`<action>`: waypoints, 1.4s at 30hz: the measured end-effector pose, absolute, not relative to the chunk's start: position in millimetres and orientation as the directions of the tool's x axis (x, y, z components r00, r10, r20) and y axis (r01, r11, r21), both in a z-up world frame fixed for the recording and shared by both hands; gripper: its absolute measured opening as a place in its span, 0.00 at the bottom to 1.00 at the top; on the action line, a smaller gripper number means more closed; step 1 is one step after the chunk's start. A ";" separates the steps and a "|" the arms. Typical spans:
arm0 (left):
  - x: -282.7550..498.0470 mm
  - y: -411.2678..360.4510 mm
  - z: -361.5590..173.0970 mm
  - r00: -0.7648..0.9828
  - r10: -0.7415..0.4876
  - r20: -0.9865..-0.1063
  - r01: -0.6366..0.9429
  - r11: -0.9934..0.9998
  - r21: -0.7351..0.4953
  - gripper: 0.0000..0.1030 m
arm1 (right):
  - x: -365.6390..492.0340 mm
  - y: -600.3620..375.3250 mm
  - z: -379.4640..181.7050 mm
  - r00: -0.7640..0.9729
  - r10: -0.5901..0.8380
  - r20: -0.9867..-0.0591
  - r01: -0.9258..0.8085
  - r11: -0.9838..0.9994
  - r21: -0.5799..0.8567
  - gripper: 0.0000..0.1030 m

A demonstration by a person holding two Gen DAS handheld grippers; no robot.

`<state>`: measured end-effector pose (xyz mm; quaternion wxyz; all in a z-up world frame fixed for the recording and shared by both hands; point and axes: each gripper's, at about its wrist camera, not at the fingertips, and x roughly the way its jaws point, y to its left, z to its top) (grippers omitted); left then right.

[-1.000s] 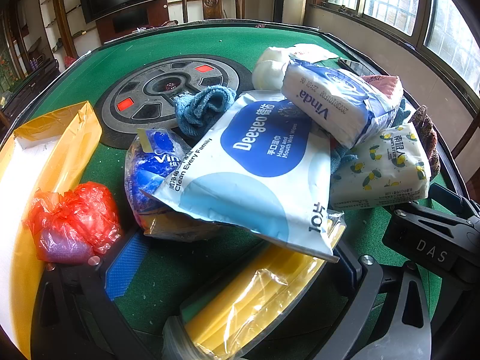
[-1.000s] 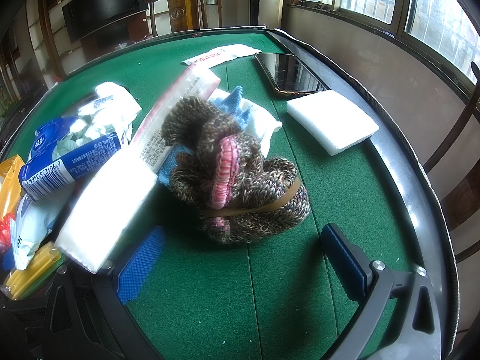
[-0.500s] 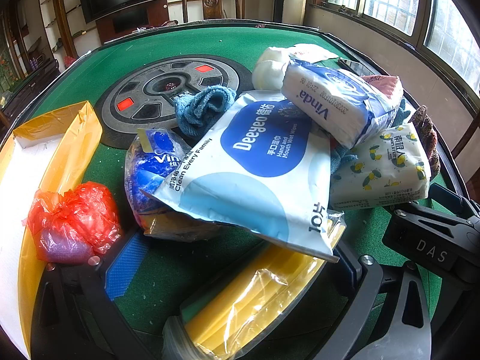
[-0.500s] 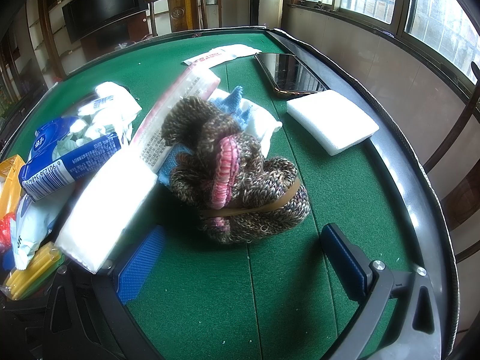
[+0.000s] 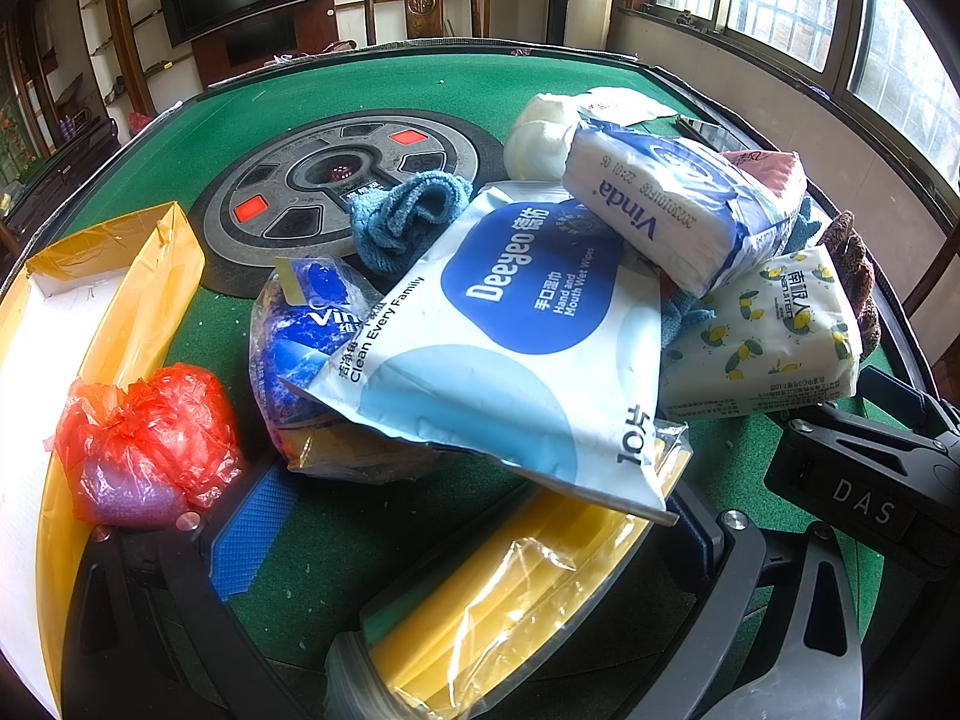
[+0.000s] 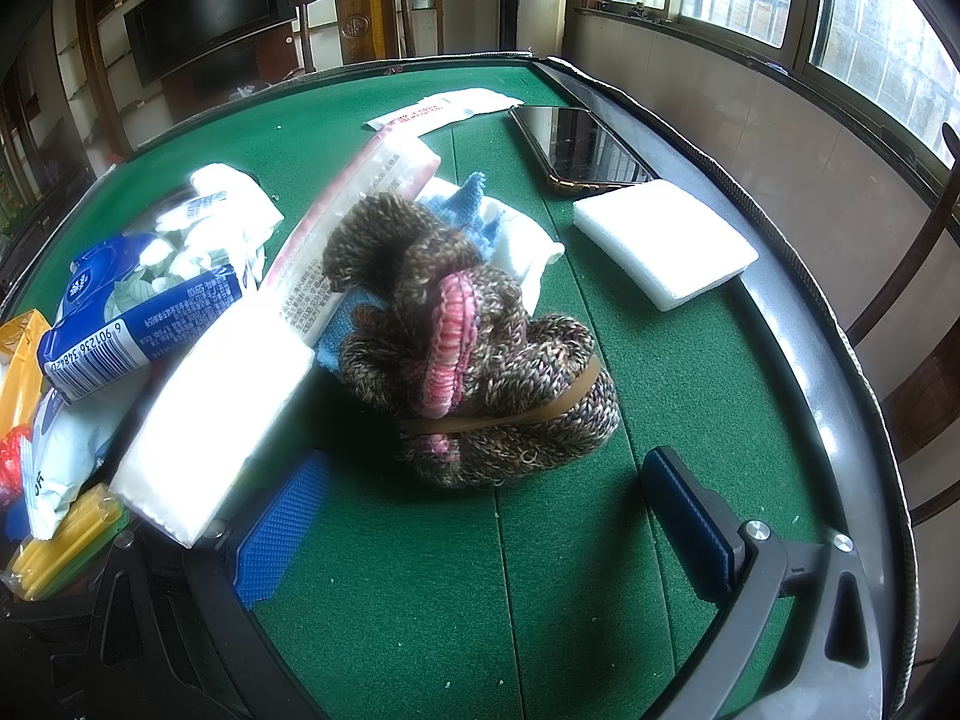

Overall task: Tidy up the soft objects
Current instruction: 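Lift the left gripper and swing it toward the red plastic bag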

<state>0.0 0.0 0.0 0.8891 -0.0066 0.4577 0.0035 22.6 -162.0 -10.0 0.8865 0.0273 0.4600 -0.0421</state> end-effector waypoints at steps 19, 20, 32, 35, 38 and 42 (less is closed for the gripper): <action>-43.6 15.7 6.5 0.516 -0.084 -0.853 0.140 0.990 -0.013 1.00 | -4.7 -157.9 -7.9 0.456 0.014 -0.890 -0.028 1.000 0.001 0.99; -46.7 16.9 8.4 0.513 -0.086 -0.854 0.136 0.991 -0.019 0.98 | -2.4 -155.1 -8.6 0.441 0.018 -0.897 -0.030 1.000 0.006 0.98; -143.5 91.4 185.4 0.836 -0.204 -0.509 0.193 0.978 -0.076 0.92 | -121.4 -166.6 152.2 0.804 -0.108 -0.584 0.062 0.993 -0.098 0.98; -159.1 123.9 254.6 0.917 -0.124 -0.379 0.131 0.991 -0.006 0.93 | -161.7 -170.3 240.1 0.929 -0.105 -0.356 0.087 0.994 -0.065 0.98; -167.4 144.4 322.3 0.967 -0.007 -0.256 0.033 0.995 0.098 1.00 | -183.4 -178.1 325.3 0.986 -0.053 -0.158 0.053 0.999 -0.006 0.99; -162.7 166.6 351.0 0.976 0.009 -0.218 0.021 0.990 0.137 1.00 | -183.9 -185.5 408.2 0.996 -0.043 -0.078 0.045 0.999 0.017 0.99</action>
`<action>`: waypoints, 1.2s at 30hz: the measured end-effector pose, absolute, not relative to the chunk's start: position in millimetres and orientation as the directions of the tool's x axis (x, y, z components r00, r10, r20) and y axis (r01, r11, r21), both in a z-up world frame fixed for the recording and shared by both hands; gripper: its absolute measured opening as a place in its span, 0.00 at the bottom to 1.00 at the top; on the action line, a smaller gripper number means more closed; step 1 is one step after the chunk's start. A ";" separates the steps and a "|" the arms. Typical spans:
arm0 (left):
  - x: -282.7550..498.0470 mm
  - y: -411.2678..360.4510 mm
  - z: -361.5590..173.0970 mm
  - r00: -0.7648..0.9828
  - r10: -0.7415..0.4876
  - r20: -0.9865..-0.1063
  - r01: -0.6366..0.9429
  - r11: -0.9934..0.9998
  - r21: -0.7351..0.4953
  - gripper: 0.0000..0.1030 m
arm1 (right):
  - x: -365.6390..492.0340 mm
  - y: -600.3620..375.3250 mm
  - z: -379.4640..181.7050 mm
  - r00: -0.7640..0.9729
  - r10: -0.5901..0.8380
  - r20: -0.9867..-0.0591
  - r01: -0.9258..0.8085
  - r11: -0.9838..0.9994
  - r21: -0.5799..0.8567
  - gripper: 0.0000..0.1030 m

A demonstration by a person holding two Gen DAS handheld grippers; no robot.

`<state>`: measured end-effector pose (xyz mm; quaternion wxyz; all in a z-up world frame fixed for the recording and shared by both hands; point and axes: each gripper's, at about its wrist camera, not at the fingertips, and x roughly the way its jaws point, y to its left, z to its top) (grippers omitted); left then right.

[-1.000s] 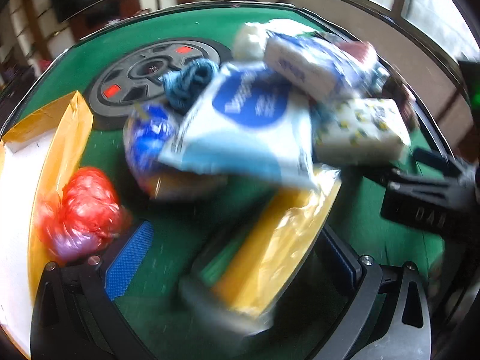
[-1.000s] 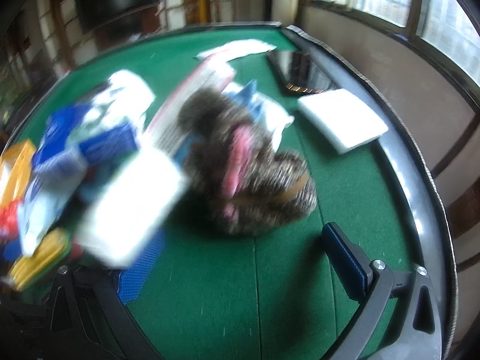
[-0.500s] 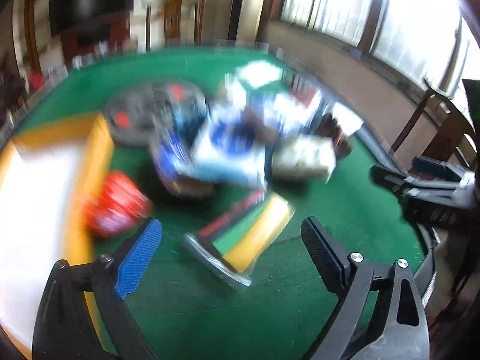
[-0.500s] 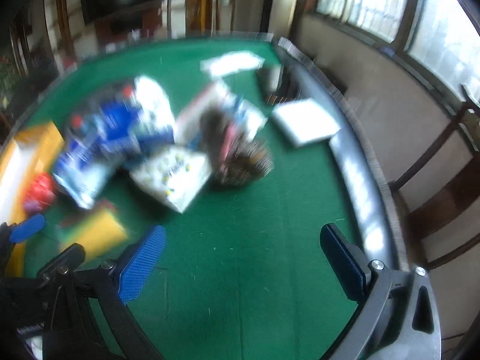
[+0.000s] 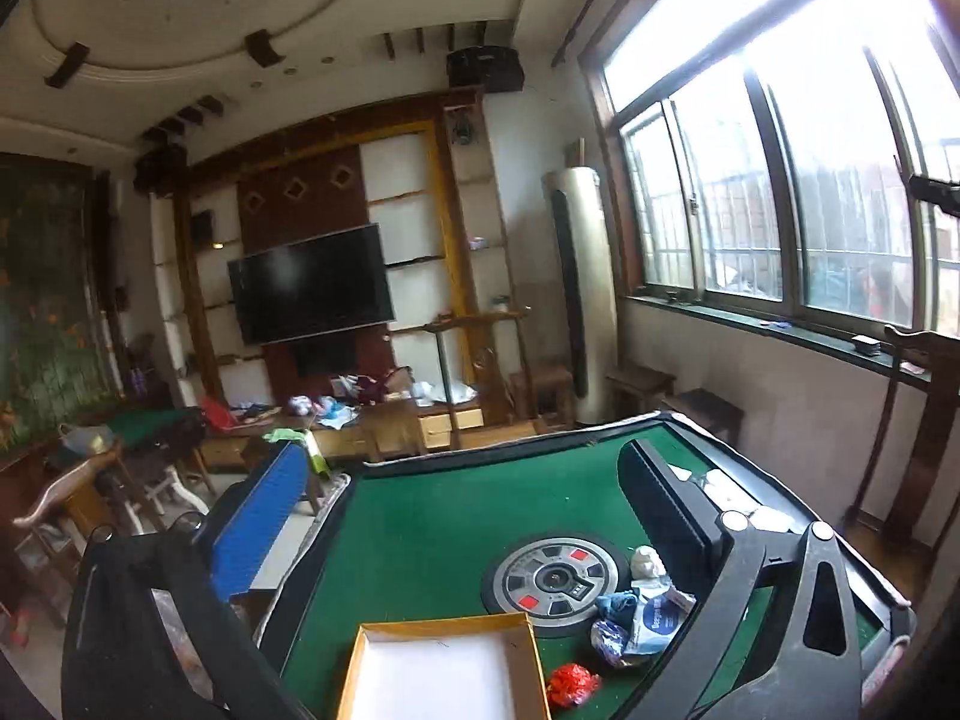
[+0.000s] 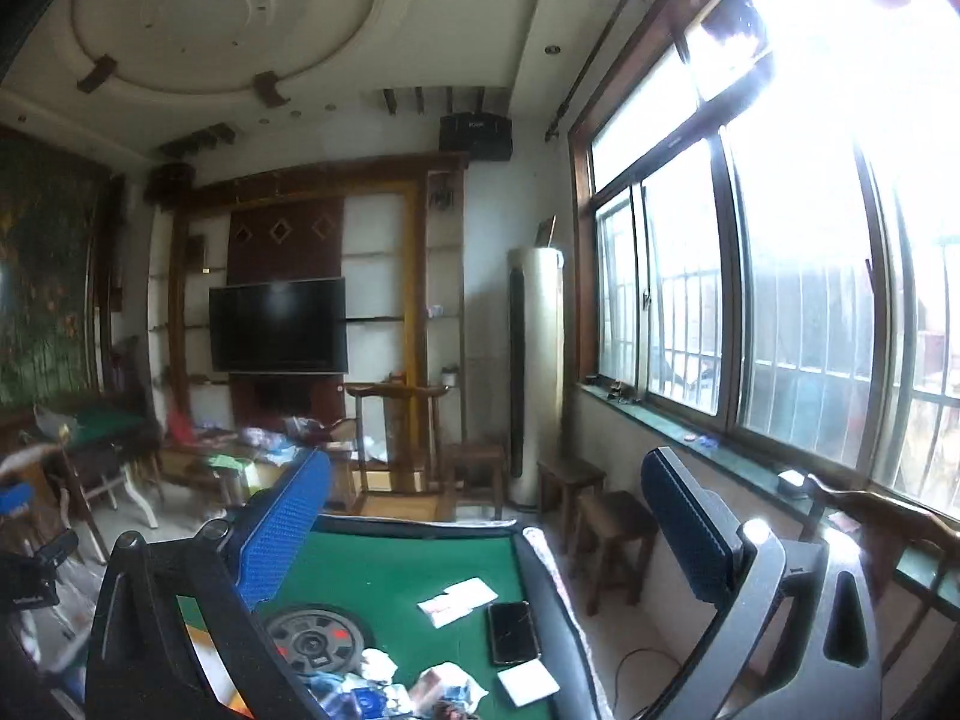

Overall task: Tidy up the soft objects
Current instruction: 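Lift the left gripper and swing it toward the red plastic bag, then close the left gripper on the red plastic bag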

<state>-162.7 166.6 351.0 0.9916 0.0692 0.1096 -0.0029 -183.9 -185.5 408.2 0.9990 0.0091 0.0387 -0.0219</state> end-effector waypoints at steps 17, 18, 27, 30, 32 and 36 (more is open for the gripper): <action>-55.5 109.9 88.5 0.645 -0.110 -0.756 0.297 0.948 0.116 0.65 | -30.5 -146.2 74.1 0.611 0.354 -0.708 -0.141 0.929 0.344 0.84; -53.5 106.6 82.7 0.636 -0.108 -0.764 0.309 0.943 0.124 0.64 | -29.7 -146.0 69.4 0.611 0.362 -0.704 -0.147 0.926 0.349 0.84; -39.0 89.5 56.7 0.561 -0.080 -0.824 0.453 0.863 0.224 0.64 | -16.6 -148.3 23.7 0.590 0.458 -0.665 -0.180 0.878 0.445 0.84; -33.9 85.1 47.5 0.526 -0.039 -0.850 0.480 0.838 0.258 0.64 | -15.8 -156.3 16.5 0.594 0.489 -0.639 -0.172 0.853 0.493 0.84; -29.1 85.0 42.3 0.513 -0.035 -0.858 0.488 0.834 0.257 0.64 | -17.4 -160.4 17.8 0.601 0.502 -0.622 -0.175 0.842 0.510 0.84; -20.4 76.4 27.9 0.456 -0.034 -0.889 0.520 0.821 0.235 0.64 | -19.7 -169.0 18.5 0.604 0.524 -0.600 -0.170 0.820 0.546 0.84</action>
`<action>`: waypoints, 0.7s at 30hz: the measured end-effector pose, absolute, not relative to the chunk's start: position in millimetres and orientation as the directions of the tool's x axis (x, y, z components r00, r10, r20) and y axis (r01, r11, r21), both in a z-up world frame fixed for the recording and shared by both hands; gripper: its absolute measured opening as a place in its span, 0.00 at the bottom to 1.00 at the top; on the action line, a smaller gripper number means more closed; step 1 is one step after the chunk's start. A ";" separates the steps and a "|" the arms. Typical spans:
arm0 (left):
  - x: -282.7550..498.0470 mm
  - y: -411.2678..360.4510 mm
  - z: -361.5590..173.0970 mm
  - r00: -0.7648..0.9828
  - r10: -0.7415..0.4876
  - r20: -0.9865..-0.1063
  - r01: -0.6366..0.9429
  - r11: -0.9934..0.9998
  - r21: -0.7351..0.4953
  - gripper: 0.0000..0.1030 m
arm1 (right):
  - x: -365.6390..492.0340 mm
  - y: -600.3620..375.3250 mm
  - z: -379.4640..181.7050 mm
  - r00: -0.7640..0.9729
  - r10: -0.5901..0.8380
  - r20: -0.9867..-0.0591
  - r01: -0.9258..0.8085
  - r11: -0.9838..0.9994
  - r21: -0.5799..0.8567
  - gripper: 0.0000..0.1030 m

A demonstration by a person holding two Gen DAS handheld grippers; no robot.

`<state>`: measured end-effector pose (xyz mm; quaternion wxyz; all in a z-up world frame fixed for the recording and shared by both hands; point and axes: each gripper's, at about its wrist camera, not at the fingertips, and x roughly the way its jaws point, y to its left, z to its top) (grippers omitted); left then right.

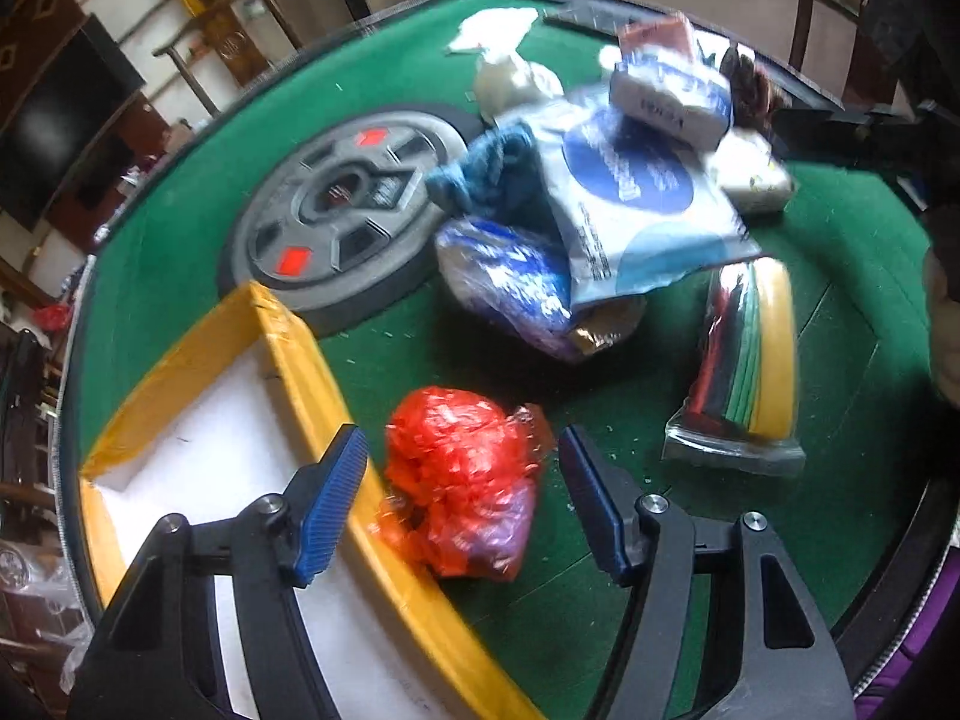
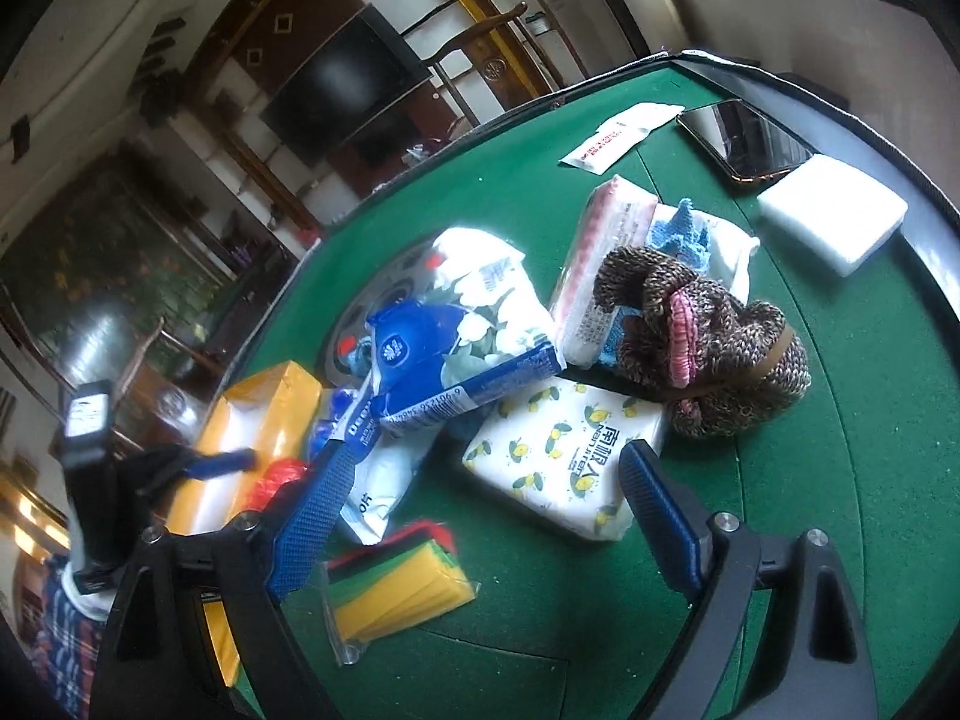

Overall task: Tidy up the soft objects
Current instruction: 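Close the left gripper on the red plastic bag, then drop red bag into yellow box with left gripper while right gripper drops blue-white wipes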

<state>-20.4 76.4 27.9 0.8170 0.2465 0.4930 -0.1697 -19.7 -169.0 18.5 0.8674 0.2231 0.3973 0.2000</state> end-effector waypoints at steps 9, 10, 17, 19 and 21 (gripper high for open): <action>-22.4 102.6 49.7 0.442 -0.211 -0.872 0.467 0.884 0.023 0.35 | -28.4 -173.4 26.1 0.636 0.462 -0.618 -0.125 0.852 0.508 0.84; -27.5 108.8 59.3 0.459 -0.249 -0.853 0.456 0.890 -0.014 0.35 | -31.0 -175.4 27.4 0.632 0.457 -0.626 -0.110 0.852 0.512 0.84; -70.0 147.7 114.1 0.586 -0.382 -0.714 0.408 0.901 -0.147 0.35 | -53.3 -153.1 32.9 0.516 0.480 -0.709 -0.097 0.856 0.508 0.84; -75.9 160.7 119.6 0.600 -0.397 -0.694 0.391 0.903 -0.179 0.35 | -53.0 -146.7 37.8 0.515 0.470 -0.717 -0.089 0.861 0.501 0.84; -78.7 178.2 120.1 0.618 -0.390 -0.682 0.365 0.911 -0.191 0.35 | -44.9 -147.6 51.1 0.558 0.419 -0.717 -0.068 0.884 0.463 0.84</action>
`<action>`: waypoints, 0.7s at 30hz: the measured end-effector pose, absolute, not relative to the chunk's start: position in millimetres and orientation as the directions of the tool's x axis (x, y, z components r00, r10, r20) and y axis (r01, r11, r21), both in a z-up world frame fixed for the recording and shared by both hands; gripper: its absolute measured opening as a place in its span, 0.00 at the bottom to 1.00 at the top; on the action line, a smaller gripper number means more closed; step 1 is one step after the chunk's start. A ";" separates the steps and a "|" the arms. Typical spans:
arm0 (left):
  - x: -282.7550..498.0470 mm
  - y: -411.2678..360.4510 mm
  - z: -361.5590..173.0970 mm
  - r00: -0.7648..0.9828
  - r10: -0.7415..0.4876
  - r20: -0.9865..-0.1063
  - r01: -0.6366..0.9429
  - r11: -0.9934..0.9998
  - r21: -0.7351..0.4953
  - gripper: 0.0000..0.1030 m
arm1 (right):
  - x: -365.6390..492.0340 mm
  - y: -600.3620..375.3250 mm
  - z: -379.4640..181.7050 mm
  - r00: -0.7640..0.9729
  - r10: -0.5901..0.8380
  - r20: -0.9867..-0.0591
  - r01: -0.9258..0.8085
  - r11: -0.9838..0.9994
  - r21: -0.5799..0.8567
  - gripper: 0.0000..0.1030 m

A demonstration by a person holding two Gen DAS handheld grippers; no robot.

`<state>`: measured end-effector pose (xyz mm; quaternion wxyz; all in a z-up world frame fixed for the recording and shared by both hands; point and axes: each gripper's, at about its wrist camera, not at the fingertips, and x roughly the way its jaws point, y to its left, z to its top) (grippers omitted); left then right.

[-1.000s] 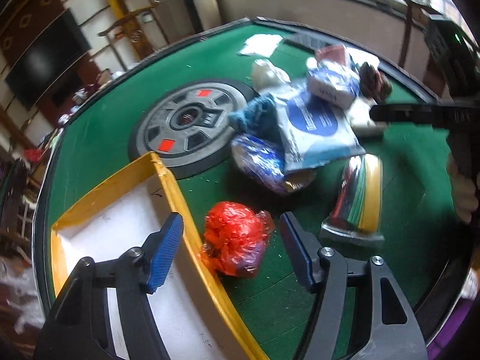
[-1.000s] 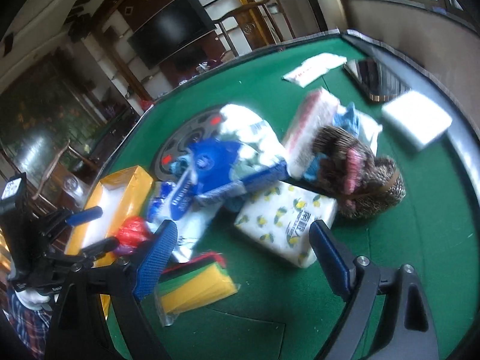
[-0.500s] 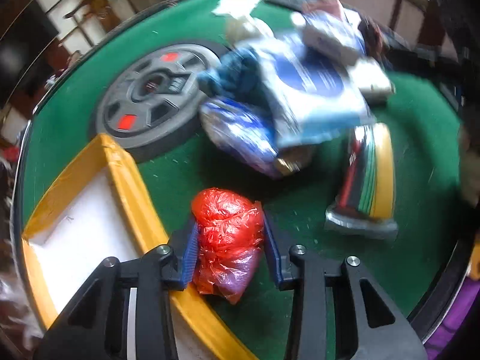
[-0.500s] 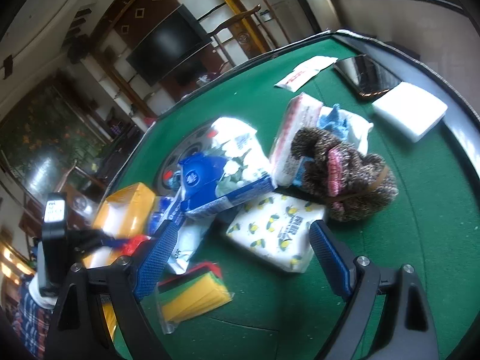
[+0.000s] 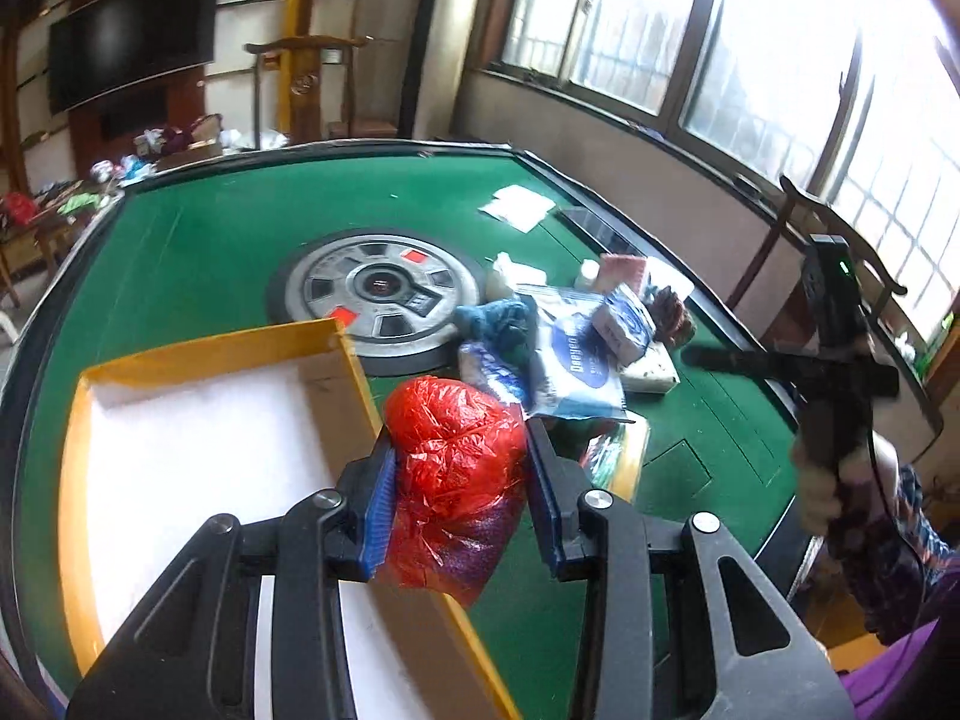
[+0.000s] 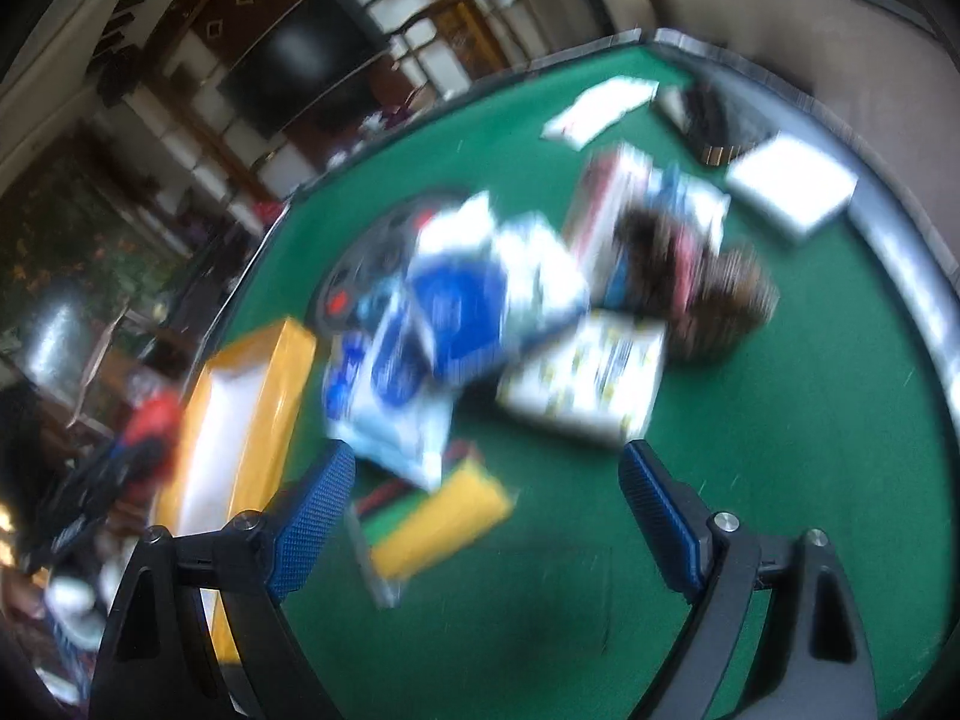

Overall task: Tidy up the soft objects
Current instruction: 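Drop red bag into yellow box with left gripper while right gripper drops blue-white wipes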

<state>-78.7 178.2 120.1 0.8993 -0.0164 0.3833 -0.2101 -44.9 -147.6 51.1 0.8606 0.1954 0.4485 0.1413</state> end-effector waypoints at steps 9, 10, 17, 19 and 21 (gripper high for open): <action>-85.6 248.3 96.9 0.644 -0.353 -0.678 0.201 0.934 -0.296 0.35 | 24.1 -157.9 33.9 0.489 0.497 -0.717 0.151 0.761 0.631 0.84; -85.6 254.9 96.8 0.648 -0.351 -0.676 0.189 0.934 -0.304 0.35 | 31.5 -157.6 28.2 0.477 0.511 -0.715 0.182 0.738 0.650 0.84; -83.4 275.0 86.1 0.658 -0.320 -0.681 0.127 0.939 -0.319 0.35 | 54.8 -122.4 23.0 0.444 0.367 -0.818 0.225 0.838 0.498 0.45; -81.8 278.9 84.8 0.659 -0.323 -0.679 0.125 0.938 -0.325 0.35 | 45.2 -118.2 28.1 0.451 0.340 -0.825 0.208 0.859 0.468 0.45; -73.6 279.1 82.7 0.654 -0.324 -0.684 0.116 0.936 -0.332 0.35 | 32.6 -118.4 35.5 0.466 0.330 -0.821 0.192 0.868 0.457 0.45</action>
